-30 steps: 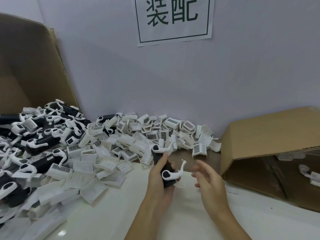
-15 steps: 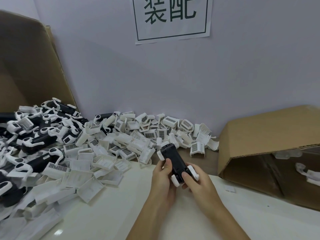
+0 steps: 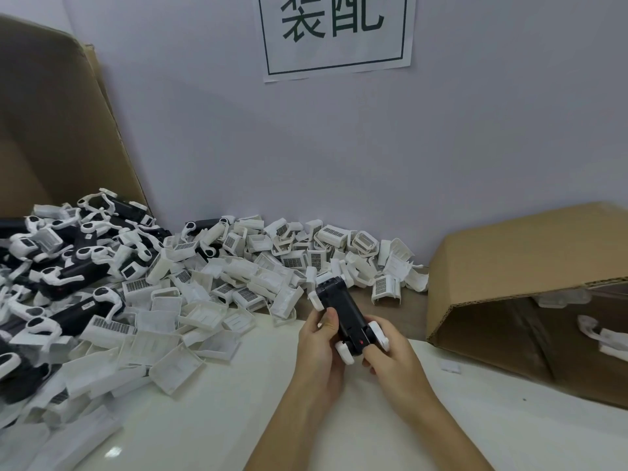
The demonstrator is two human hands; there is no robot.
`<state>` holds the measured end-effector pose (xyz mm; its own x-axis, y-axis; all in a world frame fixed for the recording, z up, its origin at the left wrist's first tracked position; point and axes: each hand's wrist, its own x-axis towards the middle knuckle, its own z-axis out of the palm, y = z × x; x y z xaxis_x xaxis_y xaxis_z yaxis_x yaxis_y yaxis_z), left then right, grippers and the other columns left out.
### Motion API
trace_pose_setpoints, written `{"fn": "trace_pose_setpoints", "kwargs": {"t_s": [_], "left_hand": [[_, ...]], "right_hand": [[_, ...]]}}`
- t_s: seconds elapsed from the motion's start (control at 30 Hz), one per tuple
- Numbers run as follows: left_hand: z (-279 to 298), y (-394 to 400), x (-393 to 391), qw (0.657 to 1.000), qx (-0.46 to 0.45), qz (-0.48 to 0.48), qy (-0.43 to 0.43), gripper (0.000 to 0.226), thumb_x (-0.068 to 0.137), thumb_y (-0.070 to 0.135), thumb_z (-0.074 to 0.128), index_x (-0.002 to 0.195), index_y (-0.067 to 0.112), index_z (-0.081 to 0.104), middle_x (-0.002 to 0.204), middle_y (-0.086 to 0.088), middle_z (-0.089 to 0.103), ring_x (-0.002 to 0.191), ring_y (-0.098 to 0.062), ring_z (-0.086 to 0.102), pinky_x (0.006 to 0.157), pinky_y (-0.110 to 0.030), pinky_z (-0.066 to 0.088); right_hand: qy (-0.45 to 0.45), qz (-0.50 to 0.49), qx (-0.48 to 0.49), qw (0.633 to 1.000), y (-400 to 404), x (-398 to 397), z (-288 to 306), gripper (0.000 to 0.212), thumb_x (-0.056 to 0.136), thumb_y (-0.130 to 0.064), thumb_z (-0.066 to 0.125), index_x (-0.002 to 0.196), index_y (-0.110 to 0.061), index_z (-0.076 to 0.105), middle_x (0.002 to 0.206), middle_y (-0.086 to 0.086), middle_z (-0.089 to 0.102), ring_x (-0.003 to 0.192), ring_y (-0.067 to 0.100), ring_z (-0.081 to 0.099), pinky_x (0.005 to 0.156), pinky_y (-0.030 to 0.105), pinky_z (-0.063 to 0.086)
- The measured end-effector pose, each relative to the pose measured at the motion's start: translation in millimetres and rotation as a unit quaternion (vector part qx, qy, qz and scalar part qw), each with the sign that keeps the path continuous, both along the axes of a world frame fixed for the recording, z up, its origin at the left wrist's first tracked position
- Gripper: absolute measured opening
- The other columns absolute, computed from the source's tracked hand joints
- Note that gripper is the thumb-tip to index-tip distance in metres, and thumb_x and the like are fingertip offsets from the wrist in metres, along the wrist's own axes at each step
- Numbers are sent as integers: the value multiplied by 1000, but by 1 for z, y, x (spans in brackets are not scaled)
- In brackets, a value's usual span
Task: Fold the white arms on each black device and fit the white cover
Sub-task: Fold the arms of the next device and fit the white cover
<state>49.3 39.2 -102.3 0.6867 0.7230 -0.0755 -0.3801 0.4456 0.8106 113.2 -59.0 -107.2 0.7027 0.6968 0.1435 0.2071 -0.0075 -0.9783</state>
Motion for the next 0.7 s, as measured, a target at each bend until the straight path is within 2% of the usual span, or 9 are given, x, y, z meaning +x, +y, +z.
{"fn": "trace_pose_setpoints", "kwargs": {"t_s": [0.1, 0.2, 0.4, 0.47, 0.57, 0.7], "left_hand": [[-1, 0, 1, 1000, 8, -1, -4, 23, 103, 17, 48, 112, 2, 63, 89, -18, 71, 78, -30, 71, 67, -44, 58], [-1, -1, 1, 1000, 14, -4, -5, 22, 103, 17, 48, 109, 3, 64, 91, -19, 71, 82, -33, 70, 72, -46, 58], [0, 0, 1, 1000, 19, -7, -15, 21, 104, 16, 46, 109, 5, 64, 87, -12, 75, 79, -23, 74, 70, -42, 60], [-1, 0, 2, 1000, 23, -6, -11, 22, 104, 16, 46, 110, 4, 63, 88, -14, 75, 80, -25, 73, 71, -43, 60], [-2, 1, 3, 1000, 25, -6, -11, 22, 104, 15, 46, 109, 4, 64, 90, -17, 73, 83, -32, 72, 72, -44, 59], [-2, 0, 3, 1000, 16, -4, -11, 22, 104, 15, 46, 107, 4, 65, 89, -18, 74, 79, -31, 73, 64, -40, 61]], "right_hand": [[-4, -4, 8, 1000, 1, 0, 0, 37, 93, 2, 51, 111, -28, 62, 86, -7, 69, 66, 0, 58, 63, 18, 48], [-6, -8, 16, 1000, 0, -1, 0, 36, 93, 1, 51, 108, -29, 62, 80, -8, 68, 65, 3, 58, 61, 20, 47], [-37, -11, 34, 999, 0, -2, 0, 34, 95, 1, 52, 112, -28, 61, 92, -8, 69, 73, 11, 63, 63, 19, 48], [-23, -10, 34, 999, 1, -1, -1, 32, 96, -1, 52, 111, -27, 61, 90, -8, 68, 67, 4, 60, 60, 17, 47], [-9, -9, 32, 999, 2, 1, -2, 25, 98, -7, 54, 112, -26, 62, 89, -10, 67, 68, -4, 60, 61, 14, 45], [1, -4, 28, 1000, 3, 2, -4, 29, 96, -2, 53, 111, -25, 62, 85, -11, 65, 64, -5, 59, 58, 11, 43]]}}
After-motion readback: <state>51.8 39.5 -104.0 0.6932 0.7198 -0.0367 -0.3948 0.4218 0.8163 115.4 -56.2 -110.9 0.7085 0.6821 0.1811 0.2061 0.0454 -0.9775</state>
